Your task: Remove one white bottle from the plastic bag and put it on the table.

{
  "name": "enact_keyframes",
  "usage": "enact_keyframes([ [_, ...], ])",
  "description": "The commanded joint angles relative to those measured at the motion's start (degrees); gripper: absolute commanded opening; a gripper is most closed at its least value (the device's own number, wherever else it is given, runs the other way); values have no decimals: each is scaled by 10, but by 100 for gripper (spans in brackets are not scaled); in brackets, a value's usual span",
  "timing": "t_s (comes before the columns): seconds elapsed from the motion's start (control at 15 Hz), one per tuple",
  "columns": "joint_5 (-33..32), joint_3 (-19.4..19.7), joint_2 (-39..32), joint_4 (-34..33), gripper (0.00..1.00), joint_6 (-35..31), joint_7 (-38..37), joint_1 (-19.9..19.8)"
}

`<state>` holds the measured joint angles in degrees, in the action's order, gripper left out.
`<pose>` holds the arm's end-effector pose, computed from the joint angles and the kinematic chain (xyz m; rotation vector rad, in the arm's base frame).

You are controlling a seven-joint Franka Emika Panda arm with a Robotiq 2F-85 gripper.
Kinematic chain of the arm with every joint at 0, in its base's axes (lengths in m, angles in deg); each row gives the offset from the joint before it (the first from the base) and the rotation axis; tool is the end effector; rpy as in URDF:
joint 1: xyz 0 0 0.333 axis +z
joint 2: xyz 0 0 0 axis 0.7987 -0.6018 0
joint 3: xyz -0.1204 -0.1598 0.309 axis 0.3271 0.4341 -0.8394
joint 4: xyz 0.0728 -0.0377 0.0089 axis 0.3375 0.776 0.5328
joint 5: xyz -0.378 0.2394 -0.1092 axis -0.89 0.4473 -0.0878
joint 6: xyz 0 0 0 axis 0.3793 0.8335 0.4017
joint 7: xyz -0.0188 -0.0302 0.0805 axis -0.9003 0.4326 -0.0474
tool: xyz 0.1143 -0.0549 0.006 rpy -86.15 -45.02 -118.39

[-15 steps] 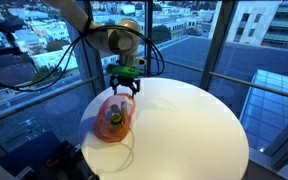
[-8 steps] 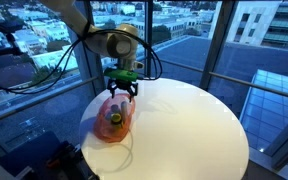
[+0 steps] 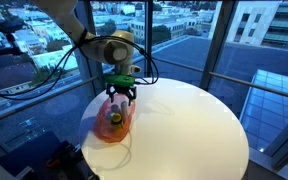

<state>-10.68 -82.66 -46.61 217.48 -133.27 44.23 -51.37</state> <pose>0.5662 0.0557 0.2201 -2.9959 -0.8096 0.3167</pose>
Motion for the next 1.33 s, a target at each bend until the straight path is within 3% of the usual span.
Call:
enact_keyframes([
  [0.0, -25, 2, -9, 5, 79, -21, -30, 3],
  [0.27, -25, 4, -14, 2, 62, -25, -37, 0],
  [0.33, -24, 5, -12, 2, 56, -25, -36, -1],
  [0.4, -22, 5, -9, 1, 43, -24, -35, -2],
  [0.73, -19, 10, 7, 0, 10, -16, -32, -8],
  [1.27, 3, 11, 80, -10, 12, 34, 3, -14],
])
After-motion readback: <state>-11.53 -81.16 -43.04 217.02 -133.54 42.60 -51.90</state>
